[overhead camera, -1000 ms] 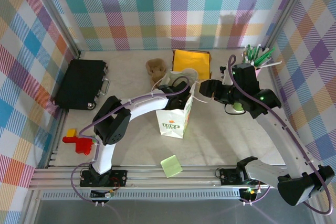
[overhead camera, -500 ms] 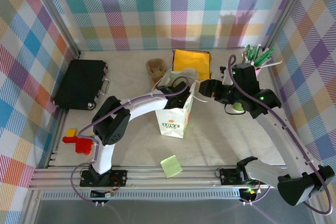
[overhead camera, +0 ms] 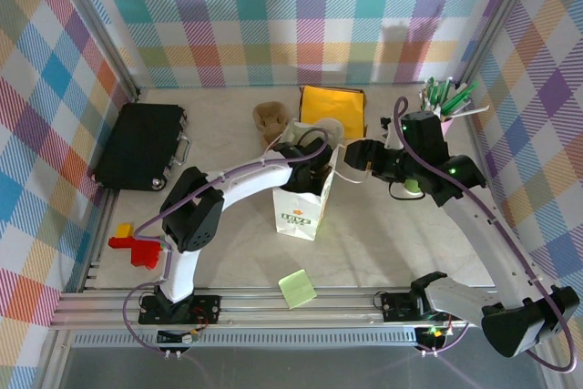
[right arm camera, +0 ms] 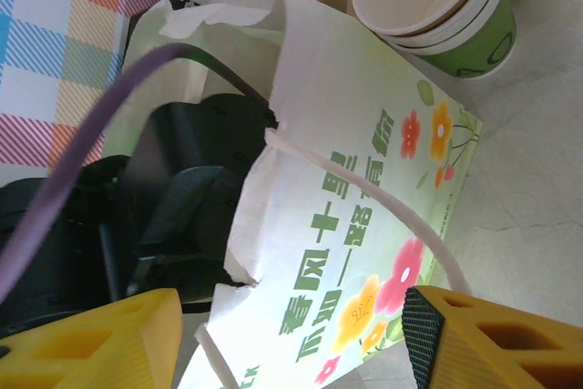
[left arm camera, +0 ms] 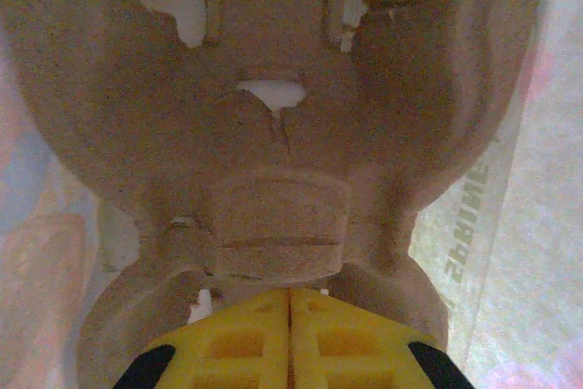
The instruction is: Pack the takeout coffee
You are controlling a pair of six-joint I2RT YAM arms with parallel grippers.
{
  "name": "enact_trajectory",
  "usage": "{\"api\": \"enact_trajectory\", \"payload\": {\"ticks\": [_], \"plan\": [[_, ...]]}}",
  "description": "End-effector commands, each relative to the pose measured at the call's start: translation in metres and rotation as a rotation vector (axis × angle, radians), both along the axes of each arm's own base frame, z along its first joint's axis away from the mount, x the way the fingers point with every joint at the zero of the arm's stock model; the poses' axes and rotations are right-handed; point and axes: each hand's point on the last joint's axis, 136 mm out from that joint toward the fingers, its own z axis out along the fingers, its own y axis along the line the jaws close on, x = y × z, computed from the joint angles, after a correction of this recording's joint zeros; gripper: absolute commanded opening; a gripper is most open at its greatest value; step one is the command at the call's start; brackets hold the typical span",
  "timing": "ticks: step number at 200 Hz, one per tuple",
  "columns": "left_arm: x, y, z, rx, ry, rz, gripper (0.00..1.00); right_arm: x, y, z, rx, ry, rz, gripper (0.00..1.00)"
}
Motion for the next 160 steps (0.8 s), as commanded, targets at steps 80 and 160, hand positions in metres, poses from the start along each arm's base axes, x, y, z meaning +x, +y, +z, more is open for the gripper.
{"api": "enact_trajectory", "payload": {"ticks": [80, 160], "plan": [[0.01, 0.008, 0.076, -0.034, -0.124, 0.035, 0.09, -0.001, 0.0, 0.009, 0.018, -0.04, 0.008, 0.69], [0.014, 0.01, 0.122, -0.085, -0.2, 0.046, 0.1, -0.002, 0.0, 0.017, 0.027, -0.06, 0.013, 0.7]]}}
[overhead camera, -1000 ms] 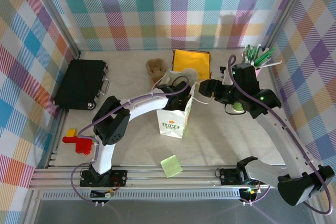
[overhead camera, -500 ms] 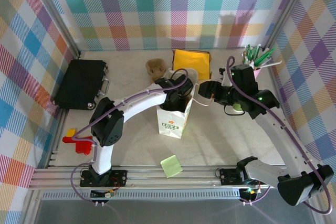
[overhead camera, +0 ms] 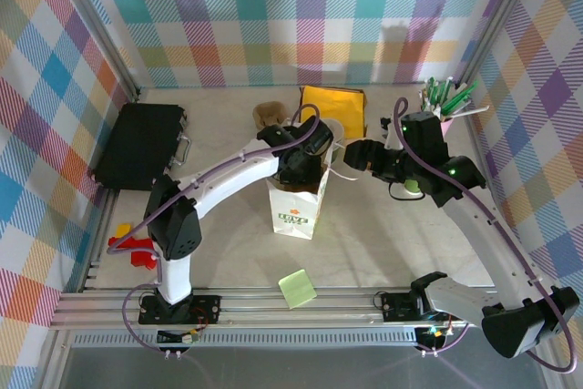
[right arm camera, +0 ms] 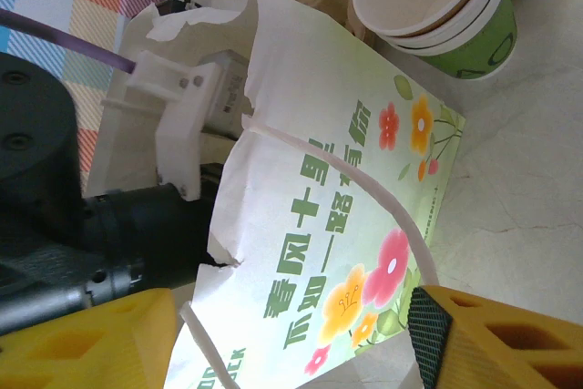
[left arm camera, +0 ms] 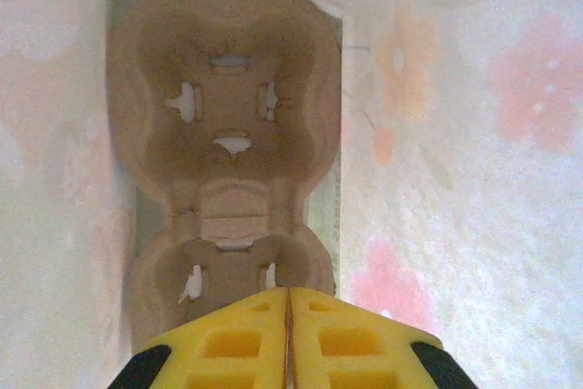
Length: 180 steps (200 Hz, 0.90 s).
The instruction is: Pack the takeout coffee
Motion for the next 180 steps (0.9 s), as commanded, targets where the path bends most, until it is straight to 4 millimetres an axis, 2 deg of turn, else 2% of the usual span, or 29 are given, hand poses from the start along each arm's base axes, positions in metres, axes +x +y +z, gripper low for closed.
{"api": "enact_trajectory", "payload": {"ticks": [1, 75, 124, 180], "plan": [[-0.001, 0.007, 0.032, -0.023, -0.044, 0.024, 0.1, -0.002, 0.0, 0.017, 0.023, -0.052, 0.013, 0.7], [-0.008, 0.008, 0.075, -0.091, -0.089, 0.016, 0.1, -0.002, 0.001, 0.021, 0.031, -0.061, 0.018, 0.7], [-0.014, 0.004, 0.114, -0.191, -0.15, -0.006, 0.1, -0.001, 0.004, 0.023, 0.038, -0.061, 0.027, 0.7], [-0.012, 0.014, 0.161, -0.232, -0.262, -0.011, 0.1, -0.001, 0.002, 0.035, 0.027, -0.095, 0.029, 0.74]]}}
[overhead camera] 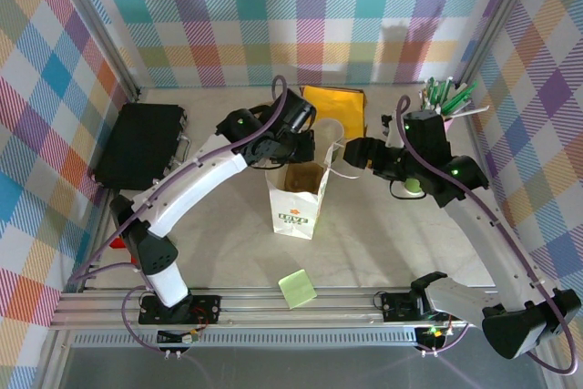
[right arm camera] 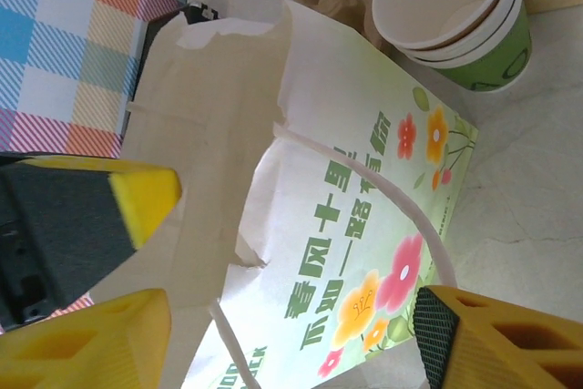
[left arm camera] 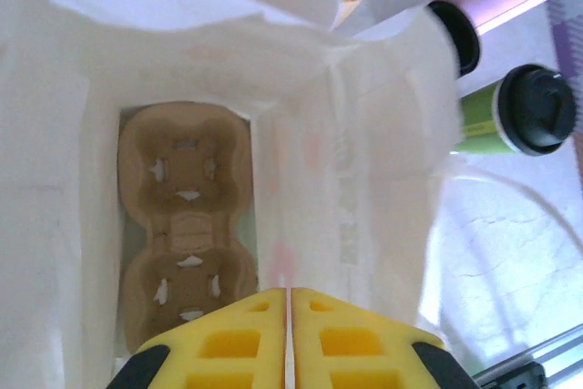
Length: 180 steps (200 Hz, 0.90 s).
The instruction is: Pack the takeout coffee
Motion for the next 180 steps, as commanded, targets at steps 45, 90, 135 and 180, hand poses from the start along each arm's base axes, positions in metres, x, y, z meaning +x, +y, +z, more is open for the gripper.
{"api": "enact_trajectory", "payload": {"ticks": [45, 90, 135, 180], "plan": [[-0.005, 0.027, 0.071, -0.039, -0.149, 0.015, 0.15, 0.001, 0.002, 0.046, 0.046, -0.119, 0.024, 0.79], [0.002, 0.065, 0.075, 0.016, -0.177, 0.082, 0.24, 0.002, 0.0, 0.068, 0.05, -0.168, 0.018, 0.79], [0.007, 0.087, 0.054, 0.022, -0.142, 0.021, 0.5, 0.003, -0.016, 0.068, 0.007, -0.161, -0.022, 0.8], [0.021, 0.08, -0.001, 0.022, -0.076, -0.069, 0.59, 0.0, -0.041, 0.05, -0.074, -0.132, -0.086, 0.8]]}}
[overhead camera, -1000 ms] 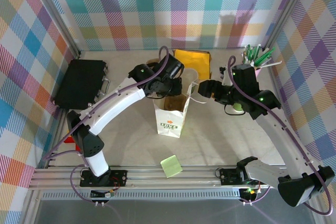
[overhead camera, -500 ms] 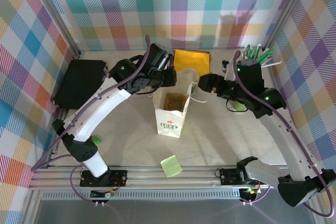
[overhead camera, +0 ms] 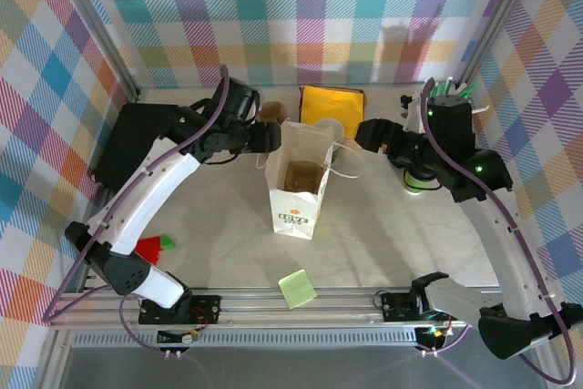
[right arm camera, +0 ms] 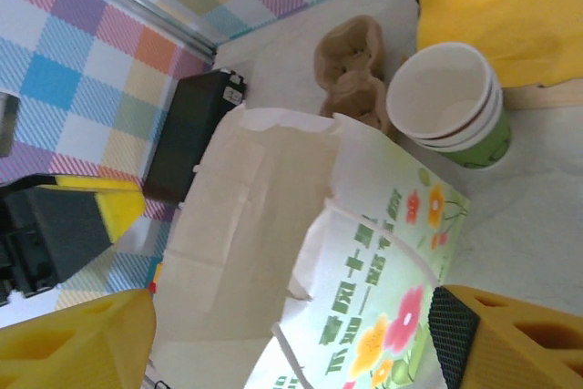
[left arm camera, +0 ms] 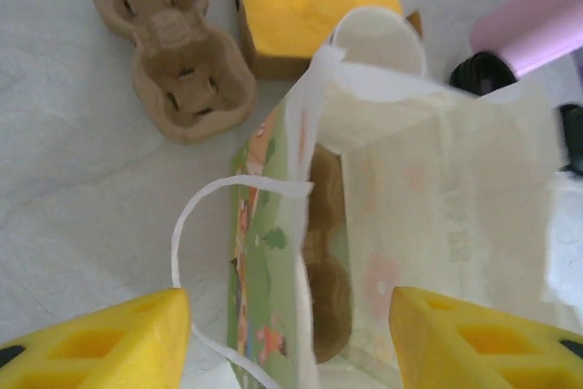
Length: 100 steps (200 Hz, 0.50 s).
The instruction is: Pack the takeout coffee
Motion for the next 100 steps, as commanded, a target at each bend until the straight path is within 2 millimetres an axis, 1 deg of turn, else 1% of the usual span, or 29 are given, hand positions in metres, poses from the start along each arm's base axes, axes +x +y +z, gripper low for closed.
{"api": "enact_trajectory", "payload": {"ticks": [1, 10, 21, 35, 50, 60, 74, 88, 100], "plan": [[0.007, -0.013, -0.019, -0.012, 0.005, -0.083, 0.59, -0.008, -0.015, -0.008, -0.065, 0.001, -0.029, 0.8], [0.011, -0.013, -0.028, 0.0, 0.013, -0.071, 0.55, -0.009, -0.021, -0.012, -0.086, 0.011, -0.049, 0.81], [0.014, -0.015, -0.038, 0.004, 0.03, -0.063, 0.48, -0.011, -0.026, -0.016, -0.098, 0.018, -0.06, 0.81], [0.017, -0.015, -0.045, 0.007, 0.042, -0.037, 0.39, -0.01, -0.034, -0.024, -0.122, 0.034, -0.094, 0.82], [0.02, -0.013, -0.046, -0.007, 0.031, 0.002, 0.31, -0.008, -0.045, -0.033, -0.166, 0.054, -0.136, 0.82], [0.023, -0.008, -0.045, -0.016, 0.025, 0.056, 0.27, -0.005, -0.054, -0.039, -0.201, 0.062, -0.17, 0.82], [0.023, -0.01, -0.044, -0.057, 0.021, 0.082, 0.2, -0.001, -0.068, -0.047, -0.252, 0.068, -0.22, 0.84], [0.022, -0.008, -0.043, -0.075, 0.022, 0.127, 0.16, 0.004, -0.084, -0.056, -0.296, 0.08, -0.29, 0.85], [0.019, -0.008, -0.043, -0.09, 0.024, 0.146, 0.15, 0.009, -0.096, -0.061, -0.329, 0.085, -0.328, 0.86]]}}
